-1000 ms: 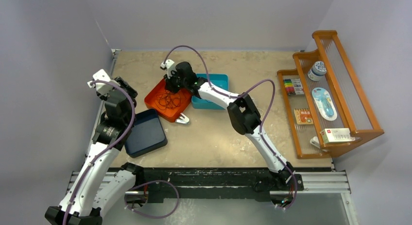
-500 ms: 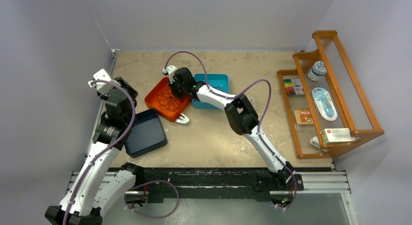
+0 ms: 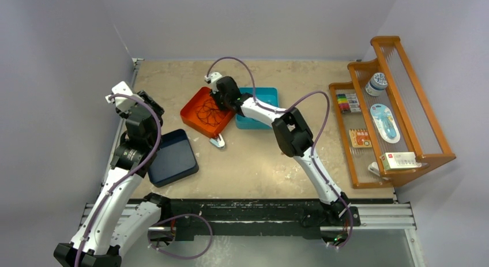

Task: Untangle the cables

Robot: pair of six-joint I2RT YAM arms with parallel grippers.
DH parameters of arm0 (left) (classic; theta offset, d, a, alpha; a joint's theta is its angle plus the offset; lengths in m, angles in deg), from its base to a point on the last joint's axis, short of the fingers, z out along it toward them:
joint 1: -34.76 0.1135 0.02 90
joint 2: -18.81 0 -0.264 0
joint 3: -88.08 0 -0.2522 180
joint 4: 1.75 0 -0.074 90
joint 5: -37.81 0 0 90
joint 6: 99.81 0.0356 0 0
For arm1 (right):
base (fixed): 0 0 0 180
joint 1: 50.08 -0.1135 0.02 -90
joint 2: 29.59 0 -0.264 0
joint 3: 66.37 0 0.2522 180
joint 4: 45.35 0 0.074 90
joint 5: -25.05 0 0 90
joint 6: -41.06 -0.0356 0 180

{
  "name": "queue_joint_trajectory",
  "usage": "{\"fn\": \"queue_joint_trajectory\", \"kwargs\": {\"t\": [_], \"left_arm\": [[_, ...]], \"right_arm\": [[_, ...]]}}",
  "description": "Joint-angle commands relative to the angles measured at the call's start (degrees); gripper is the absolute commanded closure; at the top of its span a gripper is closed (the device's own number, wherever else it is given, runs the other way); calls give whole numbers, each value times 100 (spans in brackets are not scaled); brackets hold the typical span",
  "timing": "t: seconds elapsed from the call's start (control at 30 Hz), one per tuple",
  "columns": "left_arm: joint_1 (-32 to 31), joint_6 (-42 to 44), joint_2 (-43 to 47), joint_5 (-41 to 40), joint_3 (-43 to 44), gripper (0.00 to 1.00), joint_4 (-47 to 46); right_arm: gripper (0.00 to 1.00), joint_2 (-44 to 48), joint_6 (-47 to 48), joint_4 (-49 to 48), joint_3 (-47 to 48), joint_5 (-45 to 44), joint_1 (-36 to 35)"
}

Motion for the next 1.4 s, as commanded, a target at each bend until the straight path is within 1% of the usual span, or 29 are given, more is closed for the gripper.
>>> {"fn": "queue_joint_trajectory", "kwargs": {"t": [0.0,0.2,0.3,0.47,0.63,0.9,0.97,1.07,1.13,1.3,1.37], "left_arm": [[48,111,-17,39,-8,55,-164],[73,103,-35,80,-6,55,-155],[86,103,-53,133,-2,54,-165],[104,97,-58,145,1,55,-169],[134,94,-79,177,-2,54,-173],[201,77,-114,295,3,54,-199],[222,79,-113,328,-3,54,-199],[242,87,-110,342,-8,55,-191],[254,85,-114,353,-13,55,-183],[287,68,-123,437,-14,54,-186],[297,61,-132,476,-15,54,-186]], "right_arm": [[75,398,98,-15,-297,-380,477],[68,609,402,-211,-483,-228,790],[61,757,562,-336,-552,54,792],[51,1075,552,-473,-663,705,792],[41,1433,519,-460,-726,956,792],[34,1850,523,-221,-843,1114,791],[33,1918,491,-161,-895,1142,792],[39,1885,480,218,-764,1243,790],[41,1798,476,587,-602,1326,790],[42,1688,419,1131,-535,1513,792],[45,1653,369,1259,-540,1583,789]]}}
